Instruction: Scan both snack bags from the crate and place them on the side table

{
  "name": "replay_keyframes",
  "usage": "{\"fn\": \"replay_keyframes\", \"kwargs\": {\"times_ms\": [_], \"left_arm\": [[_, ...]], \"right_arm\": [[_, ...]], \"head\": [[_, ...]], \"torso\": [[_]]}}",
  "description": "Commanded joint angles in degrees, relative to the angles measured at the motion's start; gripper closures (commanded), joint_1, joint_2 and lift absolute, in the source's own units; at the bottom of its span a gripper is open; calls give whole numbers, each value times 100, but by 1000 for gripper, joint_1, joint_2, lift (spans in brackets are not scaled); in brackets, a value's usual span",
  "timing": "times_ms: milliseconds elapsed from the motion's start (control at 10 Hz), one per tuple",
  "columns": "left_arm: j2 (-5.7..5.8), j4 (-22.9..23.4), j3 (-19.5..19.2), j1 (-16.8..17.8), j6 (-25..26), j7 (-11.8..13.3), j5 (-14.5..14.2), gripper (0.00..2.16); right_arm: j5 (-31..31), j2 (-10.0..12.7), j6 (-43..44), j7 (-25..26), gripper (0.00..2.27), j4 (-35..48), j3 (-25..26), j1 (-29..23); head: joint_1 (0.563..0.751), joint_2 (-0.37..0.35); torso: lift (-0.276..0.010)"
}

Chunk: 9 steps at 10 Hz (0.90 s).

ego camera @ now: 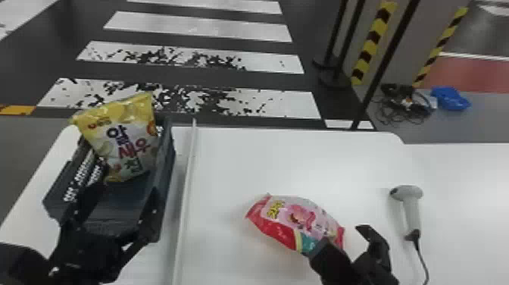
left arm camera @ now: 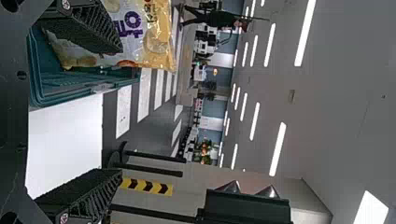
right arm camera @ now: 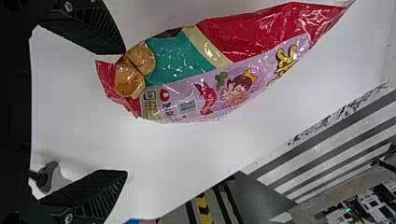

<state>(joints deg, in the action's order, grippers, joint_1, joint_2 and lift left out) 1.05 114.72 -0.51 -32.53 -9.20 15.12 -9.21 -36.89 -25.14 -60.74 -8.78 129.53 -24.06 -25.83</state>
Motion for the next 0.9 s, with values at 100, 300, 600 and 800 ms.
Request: {"fn": "replay_keyframes", "kwargs": {"times_ms": [100,300,600,800], "left_arm": [[0,7,-2,-17,2,0,-1,80],[0,-2,-11,-17,2,0,-1,80],[-9,-28,-11,1,2,0,-1,80],[-18,-28,-11,1,2,0,7,80]], "right_arm": [[1905,211,-4,-801,83,520,1009,26],[2670,343,-21,-1126,83,564,1536,87],[3970,510,31,-1838,211,591,2186,78],[4216,598,31,-2111,424,608,2239,105]], "head": [[695,-80],[695,-42],[695,-24],[695,20]], "torso": [[-95],[-95],[-95],[-95]]}}
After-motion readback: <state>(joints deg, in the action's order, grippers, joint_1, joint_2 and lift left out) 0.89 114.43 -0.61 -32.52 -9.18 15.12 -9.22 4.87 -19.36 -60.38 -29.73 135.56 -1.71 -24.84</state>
